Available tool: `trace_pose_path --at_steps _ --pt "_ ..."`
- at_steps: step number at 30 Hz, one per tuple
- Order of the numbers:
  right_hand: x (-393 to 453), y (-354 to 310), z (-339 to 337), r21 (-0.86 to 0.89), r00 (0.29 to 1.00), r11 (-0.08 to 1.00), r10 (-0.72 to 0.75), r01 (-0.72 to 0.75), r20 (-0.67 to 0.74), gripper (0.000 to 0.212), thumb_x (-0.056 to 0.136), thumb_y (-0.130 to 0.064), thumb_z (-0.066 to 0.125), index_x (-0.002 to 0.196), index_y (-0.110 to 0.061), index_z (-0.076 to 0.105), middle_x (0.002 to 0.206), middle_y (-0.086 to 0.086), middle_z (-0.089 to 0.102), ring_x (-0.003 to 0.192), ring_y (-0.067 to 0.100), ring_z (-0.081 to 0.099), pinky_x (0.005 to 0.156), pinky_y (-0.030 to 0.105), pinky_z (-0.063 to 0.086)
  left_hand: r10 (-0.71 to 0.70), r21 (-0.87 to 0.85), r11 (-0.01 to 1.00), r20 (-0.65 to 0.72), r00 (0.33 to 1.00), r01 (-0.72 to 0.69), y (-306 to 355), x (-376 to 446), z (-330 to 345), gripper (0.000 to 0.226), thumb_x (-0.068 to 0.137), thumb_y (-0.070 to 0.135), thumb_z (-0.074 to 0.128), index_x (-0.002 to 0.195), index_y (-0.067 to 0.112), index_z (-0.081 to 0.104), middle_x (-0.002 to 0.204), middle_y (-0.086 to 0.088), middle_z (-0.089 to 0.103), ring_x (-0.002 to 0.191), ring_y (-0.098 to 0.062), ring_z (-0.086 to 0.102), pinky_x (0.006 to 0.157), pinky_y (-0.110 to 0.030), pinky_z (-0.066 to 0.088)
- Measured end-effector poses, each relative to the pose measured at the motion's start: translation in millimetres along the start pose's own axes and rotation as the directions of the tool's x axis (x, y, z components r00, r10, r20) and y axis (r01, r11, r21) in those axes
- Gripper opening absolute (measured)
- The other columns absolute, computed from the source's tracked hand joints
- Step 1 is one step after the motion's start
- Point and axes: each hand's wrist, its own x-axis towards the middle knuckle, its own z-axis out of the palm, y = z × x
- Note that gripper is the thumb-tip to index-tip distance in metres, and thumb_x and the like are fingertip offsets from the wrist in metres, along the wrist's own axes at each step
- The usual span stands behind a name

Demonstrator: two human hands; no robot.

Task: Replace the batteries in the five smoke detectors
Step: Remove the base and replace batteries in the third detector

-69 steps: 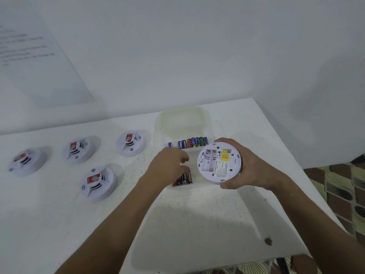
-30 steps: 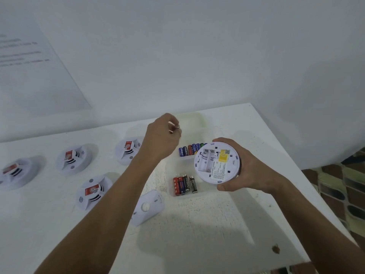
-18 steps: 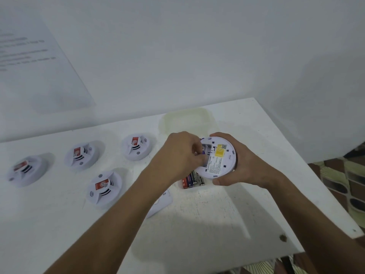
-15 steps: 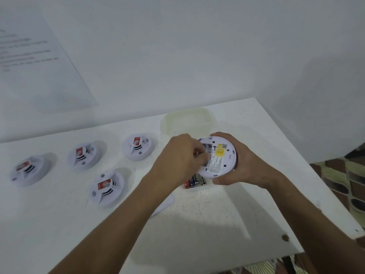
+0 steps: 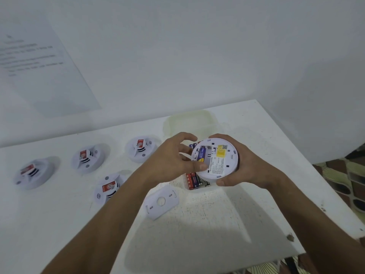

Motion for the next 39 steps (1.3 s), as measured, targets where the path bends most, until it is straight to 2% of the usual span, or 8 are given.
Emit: trace_pose_path --at_steps 7,13,17,22,25,29,35,39 --pt "2.5 1.9 -4.2 -0.038 1.000 0.999 -0.005 0.005 -0.010 0.093 0.057 -0.008 0.087 0.139 -0.017 0.044 0.128 -0.013 0.060 0.123 0.017 0.057 0.091 0.025 0.054 -0.023 -0.146 0.989 0.012 1.000 0.025 -2.7 8.1 5.0 0.063 0.070 0.020 0.089 0.120 0.033 0.053 0.096 -0.005 0.076 0.091 -0.025 0.072 0.080 -0.036 0.060" --pt "2.1 7.4 -15.9 -0.044 1.000 0.999 0.017 -0.017 -0.007 0.095 0.058 -0.007 0.089 0.140 -0.021 0.046 0.130 -0.008 0.059 0.123 0.018 0.057 0.090 0.027 0.056 -0.041 -0.135 0.990 0.026 0.999 0.044 -3.9 21.5 6.7 0.053 0.076 0.029 0.084 0.120 0.028 0.054 0.089 -0.002 0.077 0.079 -0.019 0.073 0.067 -0.025 0.058" --pt "-3.4 14.1 -27.5 -0.072 0.999 0.997 0.037 -0.039 -0.027 0.094 0.058 -0.012 0.091 0.139 -0.030 0.047 0.132 -0.014 0.059 0.126 0.013 0.055 0.090 0.025 0.055 -0.026 0.137 0.989 -0.254 0.967 0.063 -13.1 50.8 -8.9 0.040 0.083 0.043 0.074 0.115 0.021 0.063 0.089 0.003 0.074 0.073 -0.013 0.070 0.064 -0.023 0.056" --pt "-6.1 22.4 -30.6 -0.087 0.998 0.994 0.063 -0.065 -0.027 0.091 0.058 -0.011 0.091 0.136 -0.030 0.048 0.130 -0.018 0.059 0.125 0.010 0.055 0.090 0.021 0.054 0.096 0.771 0.627 -0.213 0.972 0.107 -22.4 104.1 -11.7 0.035 0.089 0.041 0.067 0.120 0.024 0.065 0.111 0.005 0.066 0.105 -0.017 0.057 0.088 -0.032 0.033" --pt "-6.0 25.1 -30.3 -0.083 0.998 0.994 0.067 -0.068 -0.015 0.092 0.058 -0.014 0.091 0.137 -0.028 0.047 0.130 -0.019 0.059 0.125 0.010 0.055 0.091 0.022 0.054 0.036 0.906 0.413 -0.114 0.993 0.089 -26.1 126.5 -4.4 0.037 0.086 0.051 0.066 0.115 0.027 0.065 0.107 0.008 0.066 0.106 -0.017 0.057 0.087 -0.039 0.022" --pt "-8.3 26.5 -34.5 -0.082 0.997 0.994 0.074 -0.074 -0.008 0.093 0.058 -0.018 0.090 0.139 -0.026 0.045 0.131 -0.021 0.057 0.126 0.008 0.054 0.092 0.020 0.053 -0.023 0.944 0.322 -0.062 0.998 0.066 -39.2 136.9 0.3 0.029 0.087 0.056 0.062 0.101 0.030 0.064 0.098 0.006 0.069 0.104 -0.019 0.060 0.094 -0.045 0.022" --pt "-9.7 29.0 -38.8 -0.055 0.997 0.996 0.072 -0.072 -0.009 0.094 0.057 -0.020 0.090 0.139 -0.028 0.046 0.131 -0.017 0.058 0.126 0.011 0.056 0.092 0.021 0.053 -0.064 0.953 0.299 -0.034 0.997 0.052 -43.0 138.9 1.9 0.034 0.092 0.055 0.055 0.097 0.024 0.070 0.097 0.003 0.070 0.100 -0.021 0.060 0.092 -0.047 0.022" --pt "-7.4 29.9 -38.4 -0.055 0.997 0.996 0.070 -0.071 -0.010 0.092 0.058 -0.016 0.090 0.138 -0.027 0.046 0.129 -0.019 0.059 0.125 0.008 0.056 0.091 0.019 0.053 -0.079 0.874 0.479 -0.044 0.996 0.076 -42.4 137.7 -1.3 0.034 0.089 0.051 0.062 0.114 0.030 0.070 0.096 0.009 0.068 0.097 -0.017 0.053 0.091 -0.045 0.023"
